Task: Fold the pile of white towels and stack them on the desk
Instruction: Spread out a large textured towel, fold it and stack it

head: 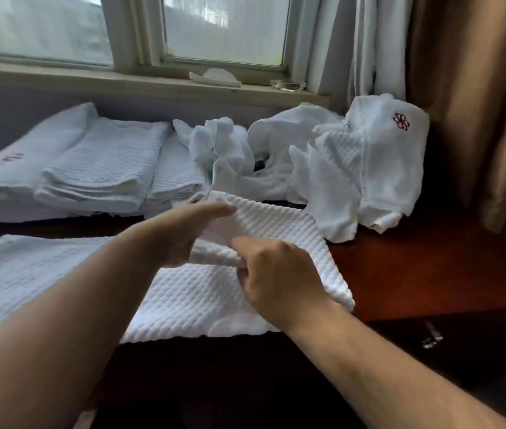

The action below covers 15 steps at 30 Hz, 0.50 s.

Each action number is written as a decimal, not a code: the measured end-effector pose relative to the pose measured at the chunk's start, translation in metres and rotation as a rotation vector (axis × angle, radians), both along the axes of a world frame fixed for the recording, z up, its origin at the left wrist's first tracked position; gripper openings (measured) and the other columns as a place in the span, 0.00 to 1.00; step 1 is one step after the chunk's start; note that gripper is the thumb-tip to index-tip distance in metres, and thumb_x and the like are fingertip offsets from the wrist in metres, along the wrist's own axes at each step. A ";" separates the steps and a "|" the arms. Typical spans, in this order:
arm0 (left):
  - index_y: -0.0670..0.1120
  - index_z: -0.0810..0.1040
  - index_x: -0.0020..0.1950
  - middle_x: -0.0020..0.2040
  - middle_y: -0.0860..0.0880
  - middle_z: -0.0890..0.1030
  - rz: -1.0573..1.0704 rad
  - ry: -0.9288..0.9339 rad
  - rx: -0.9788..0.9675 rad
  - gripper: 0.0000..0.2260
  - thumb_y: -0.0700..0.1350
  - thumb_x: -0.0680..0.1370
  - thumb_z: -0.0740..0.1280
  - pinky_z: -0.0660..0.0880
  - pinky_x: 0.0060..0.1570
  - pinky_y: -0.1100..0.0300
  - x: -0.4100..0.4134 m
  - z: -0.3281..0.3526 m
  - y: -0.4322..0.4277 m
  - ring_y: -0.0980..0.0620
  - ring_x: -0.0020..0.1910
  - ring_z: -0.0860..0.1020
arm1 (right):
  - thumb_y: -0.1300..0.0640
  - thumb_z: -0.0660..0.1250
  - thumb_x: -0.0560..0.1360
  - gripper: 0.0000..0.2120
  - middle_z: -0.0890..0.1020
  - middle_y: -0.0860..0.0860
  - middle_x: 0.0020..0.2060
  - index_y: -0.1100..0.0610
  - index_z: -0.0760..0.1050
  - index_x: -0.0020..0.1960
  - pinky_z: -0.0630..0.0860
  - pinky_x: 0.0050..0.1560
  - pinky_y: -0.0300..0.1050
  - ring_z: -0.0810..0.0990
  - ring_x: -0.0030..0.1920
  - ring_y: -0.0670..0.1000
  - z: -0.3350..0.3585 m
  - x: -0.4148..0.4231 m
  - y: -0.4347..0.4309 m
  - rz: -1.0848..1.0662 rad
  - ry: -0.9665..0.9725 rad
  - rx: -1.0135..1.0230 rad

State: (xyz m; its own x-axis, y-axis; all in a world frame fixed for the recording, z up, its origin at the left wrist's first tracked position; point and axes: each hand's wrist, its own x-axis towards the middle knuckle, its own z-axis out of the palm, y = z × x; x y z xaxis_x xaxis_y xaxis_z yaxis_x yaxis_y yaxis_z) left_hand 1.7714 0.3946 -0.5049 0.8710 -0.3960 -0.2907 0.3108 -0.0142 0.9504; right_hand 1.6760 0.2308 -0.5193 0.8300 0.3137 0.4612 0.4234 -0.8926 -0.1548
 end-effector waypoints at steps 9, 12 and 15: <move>0.35 0.82 0.57 0.54 0.38 0.85 0.328 -0.079 0.364 0.14 0.43 0.76 0.73 0.81 0.56 0.47 -0.020 0.012 0.140 0.40 0.53 0.84 | 0.48 0.66 0.76 0.12 0.79 0.46 0.56 0.47 0.72 0.58 0.76 0.49 0.50 0.79 0.56 0.54 0.018 0.016 0.073 0.262 0.173 -0.223; 0.36 0.83 0.54 0.49 0.42 0.86 0.403 -0.162 0.542 0.15 0.47 0.77 0.74 0.80 0.54 0.51 -0.027 0.016 0.190 0.42 0.49 0.84 | 0.52 0.62 0.78 0.06 0.80 0.50 0.46 0.48 0.66 0.45 0.69 0.40 0.48 0.80 0.48 0.57 0.015 0.020 0.106 0.319 0.139 -0.259; 0.44 0.85 0.50 0.45 0.52 0.86 0.458 -0.221 0.846 0.15 0.56 0.79 0.70 0.76 0.42 0.61 -0.034 0.013 0.227 0.51 0.45 0.82 | 0.53 0.61 0.79 0.08 0.80 0.50 0.43 0.49 0.65 0.43 0.65 0.37 0.47 0.79 0.43 0.57 0.014 0.021 0.147 0.380 0.119 -0.270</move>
